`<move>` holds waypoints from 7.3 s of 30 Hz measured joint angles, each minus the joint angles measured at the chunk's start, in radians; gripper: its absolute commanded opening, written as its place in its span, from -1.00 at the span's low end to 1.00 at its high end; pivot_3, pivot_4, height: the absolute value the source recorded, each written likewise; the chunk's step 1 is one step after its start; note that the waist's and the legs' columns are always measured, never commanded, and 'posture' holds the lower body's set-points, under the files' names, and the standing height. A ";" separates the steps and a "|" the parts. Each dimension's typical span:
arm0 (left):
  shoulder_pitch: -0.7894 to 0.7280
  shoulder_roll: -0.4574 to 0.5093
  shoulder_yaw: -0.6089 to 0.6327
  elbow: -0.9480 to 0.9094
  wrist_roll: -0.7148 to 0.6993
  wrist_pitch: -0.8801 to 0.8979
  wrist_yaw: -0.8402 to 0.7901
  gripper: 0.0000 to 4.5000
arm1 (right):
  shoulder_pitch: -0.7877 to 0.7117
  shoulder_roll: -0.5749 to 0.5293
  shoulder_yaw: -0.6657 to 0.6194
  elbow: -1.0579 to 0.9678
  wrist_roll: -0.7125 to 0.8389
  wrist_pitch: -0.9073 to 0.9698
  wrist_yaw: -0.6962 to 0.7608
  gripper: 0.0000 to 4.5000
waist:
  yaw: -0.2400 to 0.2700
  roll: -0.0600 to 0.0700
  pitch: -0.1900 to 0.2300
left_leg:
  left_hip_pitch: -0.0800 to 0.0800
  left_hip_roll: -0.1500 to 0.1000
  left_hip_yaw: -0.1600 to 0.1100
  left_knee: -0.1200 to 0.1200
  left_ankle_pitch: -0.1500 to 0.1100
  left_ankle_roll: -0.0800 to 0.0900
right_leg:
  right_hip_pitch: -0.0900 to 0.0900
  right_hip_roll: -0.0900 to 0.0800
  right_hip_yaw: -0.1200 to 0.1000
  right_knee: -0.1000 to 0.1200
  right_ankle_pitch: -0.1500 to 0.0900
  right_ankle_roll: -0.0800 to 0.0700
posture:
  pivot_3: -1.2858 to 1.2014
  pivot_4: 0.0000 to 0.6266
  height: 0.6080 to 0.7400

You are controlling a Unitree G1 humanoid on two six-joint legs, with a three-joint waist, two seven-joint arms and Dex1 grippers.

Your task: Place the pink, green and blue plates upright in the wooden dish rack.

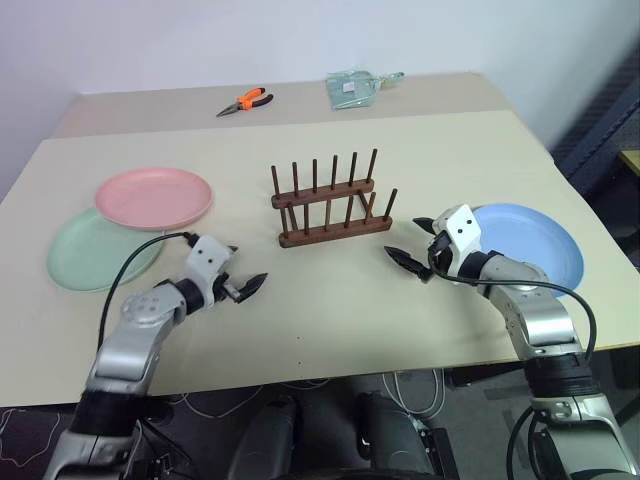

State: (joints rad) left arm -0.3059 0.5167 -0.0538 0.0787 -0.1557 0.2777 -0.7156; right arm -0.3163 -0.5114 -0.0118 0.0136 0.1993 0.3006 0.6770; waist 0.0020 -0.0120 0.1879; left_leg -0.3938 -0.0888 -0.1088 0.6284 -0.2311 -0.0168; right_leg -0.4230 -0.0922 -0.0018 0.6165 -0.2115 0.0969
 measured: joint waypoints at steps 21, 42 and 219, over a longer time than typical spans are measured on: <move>-0.227 -0.147 -0.110 0.357 0.080 -0.245 -0.123 -0.67 | 0.152 0.013 -0.003 -0.162 -0.030 0.031 -0.108 1.00 | 0.005 0.001 -0.002 | 0.002 -0.001 0.000 0.000 -0.001 0.001 | 0.003 -0.001 0.000 0.000 0.000 0.003 | 0.03 -0.52 0.98; 0.026 0.116 -0.121 -0.034 -0.034 -0.085 -0.375 0.18 | 0.272 -0.164 -0.121 -0.162 -0.007 0.019 0.016 0.00 | -0.019 0.003 -0.002 | 0.002 0.002 0.000 -0.001 -0.001 0.002 | 0.003 -0.002 0.000 -0.001 -0.001 0.002 | 0.03 -0.52 0.98; -0.497 -0.433 0.363 -0.277 -0.496 0.343 0.870 0.56 | -0.427 -0.041 0.411 0.101 -0.911 -0.496 -0.317 -1.00 | 0.001 -0.011 -0.003 | -0.001 0.000 0.000 0.000 0.005 -0.009 | -0.001 0.002 0.001 -0.001 0.001 0.003 | 0.03 -0.52 0.98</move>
State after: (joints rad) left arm -0.8032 0.0838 0.3096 -0.1983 -0.6512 0.6205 0.1541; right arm -0.7430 -0.5529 0.3988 0.1143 -0.7118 -0.1953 0.3604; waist 0.0034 -0.0233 0.1849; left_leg -0.3953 -0.0889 -0.1090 0.6287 -0.2259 -0.0262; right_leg -0.4242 -0.0901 -0.0007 0.6158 -0.2101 0.1002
